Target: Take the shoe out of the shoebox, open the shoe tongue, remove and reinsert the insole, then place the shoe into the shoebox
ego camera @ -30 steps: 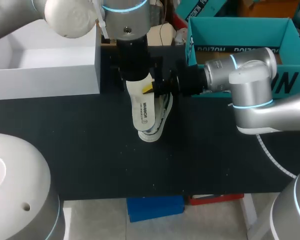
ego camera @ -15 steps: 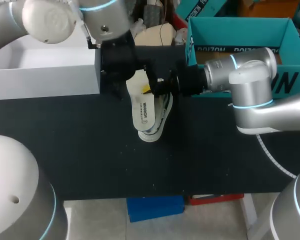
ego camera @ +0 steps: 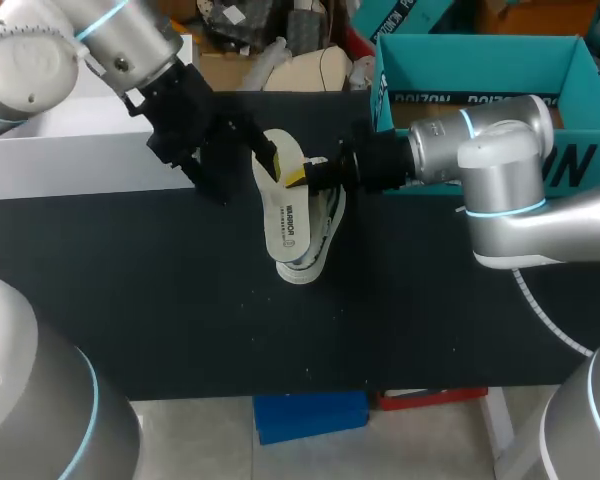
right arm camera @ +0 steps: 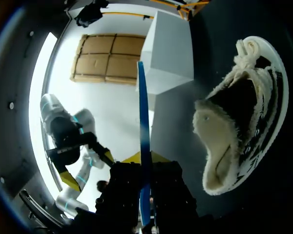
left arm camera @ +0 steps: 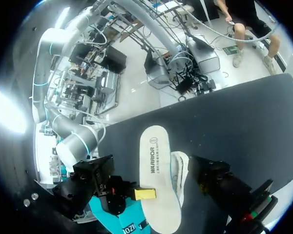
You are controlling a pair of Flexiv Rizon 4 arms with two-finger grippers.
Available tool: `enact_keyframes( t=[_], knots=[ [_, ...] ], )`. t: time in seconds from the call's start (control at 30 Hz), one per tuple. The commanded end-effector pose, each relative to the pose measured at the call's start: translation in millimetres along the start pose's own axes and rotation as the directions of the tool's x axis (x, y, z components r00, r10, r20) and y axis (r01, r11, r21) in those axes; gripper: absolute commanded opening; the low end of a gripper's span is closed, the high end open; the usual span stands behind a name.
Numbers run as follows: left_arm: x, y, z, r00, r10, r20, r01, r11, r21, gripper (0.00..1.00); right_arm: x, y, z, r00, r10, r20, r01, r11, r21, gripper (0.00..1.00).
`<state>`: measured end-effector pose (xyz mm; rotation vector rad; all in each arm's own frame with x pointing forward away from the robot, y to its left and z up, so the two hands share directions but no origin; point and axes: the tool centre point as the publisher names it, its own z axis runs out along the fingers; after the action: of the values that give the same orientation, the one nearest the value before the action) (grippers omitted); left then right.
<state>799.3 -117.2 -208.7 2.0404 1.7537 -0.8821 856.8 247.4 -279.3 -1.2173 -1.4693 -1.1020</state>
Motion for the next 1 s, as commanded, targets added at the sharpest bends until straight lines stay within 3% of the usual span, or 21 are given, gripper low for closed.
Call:
enact_keyframes(
  t=[0.03, 0.17, 0.23, 0.33, 0.7, 0.87, 0.9, 1.0],
  knots=[
    [7.2, 0.5, 2.3, 0.977, 0.004, 0.215, -0.003, 1.000, -0.004, 1.00, 0.3, 0.0, 0.1, 1.000, 0.001, 0.003, -0.001, 1.000, 0.001, 0.00],
    [7.2, 0.5, 2.3, 0.977, 0.004, 0.215, -0.003, 1.000, -0.004, 1.00, 0.3, 0.0, 0.1, 1.000, 0.001, 0.003, -0.001, 1.000, 0.001, 0.00],
    [-1.9, -3.0, 1.4, 0.947, 0.096, 0.305, -0.063, 0.991, -0.116, 1.00, 0.3, 0.0, 0.1, 1.000, 0.001, 0.003, -0.001, 1.000, 0.001, 0.00],
    [1.8, -8.1, 9.7, 0.892, 0.138, 0.431, -0.049, 0.977, -0.210, 1.00, 0.3, 0.0, 0.1, 1.000, 0.001, 0.003, -0.001, 1.000, 0.001, 0.00],
    [23.4, -16.1, 14.3, 0.717, 0.190, 0.671, 0.081, 0.933, -0.351, 1.00, 0.3, 0.0, 0.1, 1.000, 0.001, 0.003, -0.001, 1.000, 0.001, 0.00],
    [33.4, -14.9, 26.1, 0.691, 0.198, 0.695, 0.132, 0.911, -0.391, 1.00, 0.3, 0.0, 0.1, 1.000, 0.001, 0.003, -0.001, 1.000, 0.001, 0.00],
    [34.6, -14.8, 27.7, 0.707, 0.215, 0.674, 0.134, 0.895, -0.426, 1.00, 0.3, 0.0, 0.1, 1.000, 0.001, 0.003, -0.001, 1.000, 0.001, 0.00],
    [35.6, -15.1, 30.1, 0.721, 0.217, 0.658, 0.132, 0.889, -0.438, 1.00, 0.3, 0.0, 0.1, 1.000, 0.001, 0.003, -0.001, 1.000, 0.001, 0.00]
  ],
)
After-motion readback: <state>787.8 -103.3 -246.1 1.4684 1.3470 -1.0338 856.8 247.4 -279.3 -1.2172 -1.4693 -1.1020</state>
